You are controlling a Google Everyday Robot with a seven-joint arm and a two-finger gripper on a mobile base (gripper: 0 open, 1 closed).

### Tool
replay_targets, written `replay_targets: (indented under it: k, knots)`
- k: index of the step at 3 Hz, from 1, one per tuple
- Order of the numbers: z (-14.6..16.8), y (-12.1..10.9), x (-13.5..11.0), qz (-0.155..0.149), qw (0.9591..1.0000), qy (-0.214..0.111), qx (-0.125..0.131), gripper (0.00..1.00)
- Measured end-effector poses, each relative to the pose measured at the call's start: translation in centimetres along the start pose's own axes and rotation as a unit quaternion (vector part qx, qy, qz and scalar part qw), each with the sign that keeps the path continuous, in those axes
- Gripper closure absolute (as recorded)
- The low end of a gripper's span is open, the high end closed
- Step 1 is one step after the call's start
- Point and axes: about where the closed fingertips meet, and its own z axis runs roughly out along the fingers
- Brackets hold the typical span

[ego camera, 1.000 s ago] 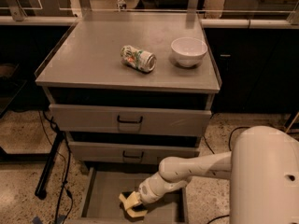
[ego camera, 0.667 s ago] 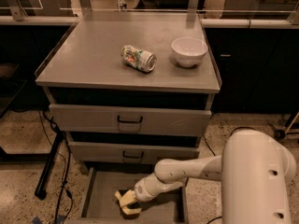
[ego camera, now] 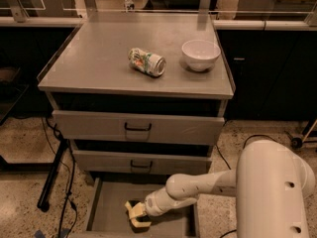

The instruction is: Place sponge into bottom drawer

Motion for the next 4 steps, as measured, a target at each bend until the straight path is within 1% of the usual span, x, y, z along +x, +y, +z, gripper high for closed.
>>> replay_targets:
  k: [1, 2, 3, 4]
  knots:
    - [0.1, -1.9, -0.6, 0.021, 0.999, -0.037, 0.017, 1.0]
    - [1.1, -3.9, -1.3, 0.041, 0.9974, -0.054, 0.022, 1.0]
    - [1.2, -4.0, -1.3, 0.043, 0.9973, -0.055, 0.022, 1.0]
    - [3.0, -4.0, -1.4, 0.05, 0.997, -0.053, 0.026, 1.0]
